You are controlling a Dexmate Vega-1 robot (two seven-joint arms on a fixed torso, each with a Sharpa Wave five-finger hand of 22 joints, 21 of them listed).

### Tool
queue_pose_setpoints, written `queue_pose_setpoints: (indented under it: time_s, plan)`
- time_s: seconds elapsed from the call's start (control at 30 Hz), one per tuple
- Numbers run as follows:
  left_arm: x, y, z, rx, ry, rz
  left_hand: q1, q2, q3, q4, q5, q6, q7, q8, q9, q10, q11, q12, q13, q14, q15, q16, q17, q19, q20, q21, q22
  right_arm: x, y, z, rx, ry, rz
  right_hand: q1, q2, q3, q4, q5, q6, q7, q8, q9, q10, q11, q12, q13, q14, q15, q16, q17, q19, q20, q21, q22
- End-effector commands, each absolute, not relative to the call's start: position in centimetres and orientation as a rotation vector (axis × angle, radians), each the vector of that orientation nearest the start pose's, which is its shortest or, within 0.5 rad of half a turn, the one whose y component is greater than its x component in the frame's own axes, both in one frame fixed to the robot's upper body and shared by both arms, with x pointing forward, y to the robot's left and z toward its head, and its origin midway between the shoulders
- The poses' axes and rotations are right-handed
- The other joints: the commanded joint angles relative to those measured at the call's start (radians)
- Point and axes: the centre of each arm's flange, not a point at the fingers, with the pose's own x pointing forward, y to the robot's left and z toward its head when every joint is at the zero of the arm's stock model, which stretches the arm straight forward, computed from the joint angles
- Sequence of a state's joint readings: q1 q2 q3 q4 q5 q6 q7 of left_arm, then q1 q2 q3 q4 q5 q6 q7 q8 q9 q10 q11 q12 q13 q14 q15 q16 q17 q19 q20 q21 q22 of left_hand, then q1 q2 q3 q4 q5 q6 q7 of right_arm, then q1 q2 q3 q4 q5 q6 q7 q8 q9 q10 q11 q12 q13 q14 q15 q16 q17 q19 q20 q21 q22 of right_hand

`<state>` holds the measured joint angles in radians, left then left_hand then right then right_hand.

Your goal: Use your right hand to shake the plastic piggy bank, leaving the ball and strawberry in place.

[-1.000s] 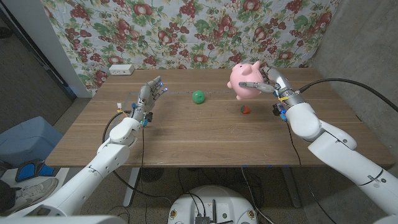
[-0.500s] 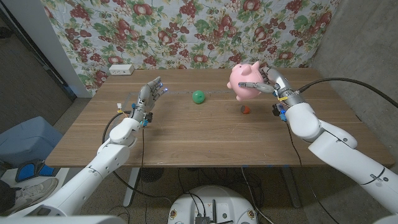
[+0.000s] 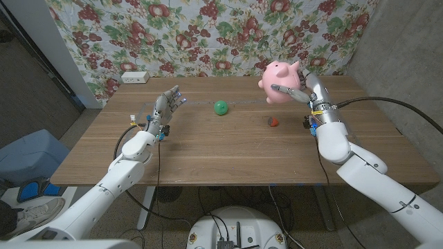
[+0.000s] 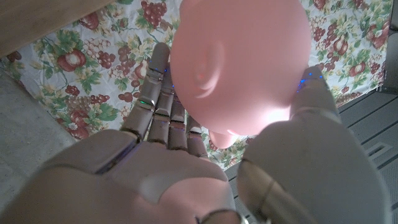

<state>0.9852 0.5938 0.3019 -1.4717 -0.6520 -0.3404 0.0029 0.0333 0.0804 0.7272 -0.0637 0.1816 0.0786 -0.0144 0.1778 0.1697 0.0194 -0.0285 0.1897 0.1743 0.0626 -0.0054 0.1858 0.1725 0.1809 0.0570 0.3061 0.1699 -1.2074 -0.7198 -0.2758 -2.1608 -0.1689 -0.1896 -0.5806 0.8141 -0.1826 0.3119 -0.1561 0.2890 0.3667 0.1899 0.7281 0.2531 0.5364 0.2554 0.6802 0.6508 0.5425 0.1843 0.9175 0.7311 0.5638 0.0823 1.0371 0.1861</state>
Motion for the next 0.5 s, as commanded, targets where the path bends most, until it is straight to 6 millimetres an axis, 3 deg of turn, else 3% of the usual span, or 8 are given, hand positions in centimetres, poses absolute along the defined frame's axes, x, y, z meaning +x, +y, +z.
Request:
queue_pose_setpoints:
  time_s: [0.03,0.5]
  plan:
    - [61.06,31.41,-3.03,-0.026,-0.673,-0.189,-0.009,0.036,0.003,-0.005,0.005,0.001,-0.005,0.003,0.004,-0.002,-0.004,0.002,0.004,0.008,0.000,-0.004,0.003,0.009,0.004,-0.004,0.005,47.34,-24.65,1.56,-0.500,-1.005,-0.489,0.043,0.154,0.351,-0.004,0.268,0.604,-0.141,0.058,0.162,0.466,-0.333,0.153,0.246,0.333,-0.394,0.109,0.490,-0.097,-0.093,0.010,0.002]
    - [61.53,31.67,-2.71,-0.022,-0.670,-0.193,-0.009,0.036,0.003,-0.005,0.005,0.000,-0.005,0.003,0.004,-0.003,-0.004,0.002,0.004,0.007,0.000,-0.004,0.003,0.009,0.002,-0.009,0.006,47.65,-24.50,1.42,-0.415,-1.044,-0.561,0.044,0.155,0.352,-0.005,0.266,0.602,-0.139,0.059,0.164,0.464,-0.331,0.154,0.247,0.333,-0.394,0.110,0.491,-0.099,-0.093,0.017,0.001]
